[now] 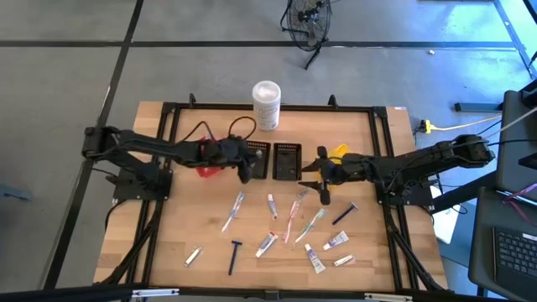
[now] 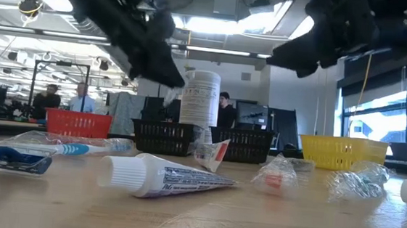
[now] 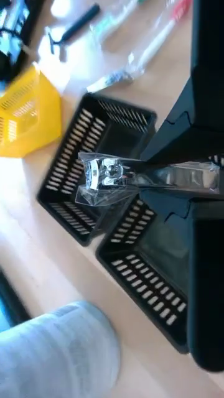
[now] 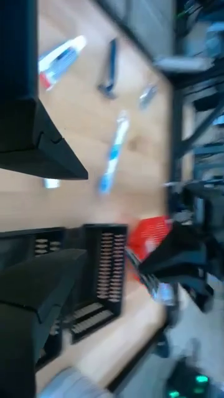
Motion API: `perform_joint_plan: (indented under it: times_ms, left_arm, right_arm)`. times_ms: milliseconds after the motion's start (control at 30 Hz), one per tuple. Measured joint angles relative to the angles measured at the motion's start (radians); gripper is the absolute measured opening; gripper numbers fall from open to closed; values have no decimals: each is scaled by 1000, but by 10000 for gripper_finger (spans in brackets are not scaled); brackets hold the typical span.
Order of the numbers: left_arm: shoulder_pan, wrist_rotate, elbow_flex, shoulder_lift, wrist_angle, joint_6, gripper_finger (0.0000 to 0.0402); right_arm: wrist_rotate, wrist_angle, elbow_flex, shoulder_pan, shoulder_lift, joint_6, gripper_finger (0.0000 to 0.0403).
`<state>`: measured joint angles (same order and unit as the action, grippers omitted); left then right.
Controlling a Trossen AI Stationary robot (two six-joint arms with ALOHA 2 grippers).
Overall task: Pick & Place Travel size toiletries
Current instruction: Put the silver nail cutter into the left black bin, then put the white toothpaste into the right black bin
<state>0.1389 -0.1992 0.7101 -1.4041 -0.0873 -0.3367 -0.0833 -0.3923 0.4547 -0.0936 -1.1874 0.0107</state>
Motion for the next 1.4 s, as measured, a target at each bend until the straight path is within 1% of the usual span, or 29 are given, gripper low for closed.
perform_joint_plan:
  times_ms: [100, 167, 333, 467, 633, 800, 967, 1100, 1267, 1400]
  left_arm:
    - [46, 21, 0, -51, 1, 0, 57]
    - [76, 38, 0, -88, 2, 0, 57]
    - [114, 48, 0, -174, 2, 1, 57]
    - [131, 68, 0, -223, -11, 1, 67]
    - [143, 82, 0, -256, -13, 2, 87]
    - [146, 79, 0, -264, -27, 45, 108]
    - [145, 68, 0, -262, -73, 62, 124]
    - [144, 67, 22, -261, -74, 63, 127]
    - [138, 97, 68, -261, -68, 64, 127]
    - [126, 116, 105, -261, -66, 94, 127]
  right_arm:
    - [-62, 180, 74, -8, -27, 2, 194]
    - [-82, 243, 116, -12, -54, 8, 194]
    - [-68, 244, 187, -23, -143, 39, 194]
    - [-62, 245, 223, -36, -213, 39, 194]
    - [-57, 245, 248, -51, -293, 76, 194]
    - [-55, 242, 253, -70, -352, 87, 194]
    - [-55, 236, 253, -93, -365, 117, 194]
    - [-55, 236, 253, -113, -359, 109, 194]
    - [-55, 245, 253, -135, -359, 107, 194]
    - [-55, 262, 253, -154, -359, 105, 194]
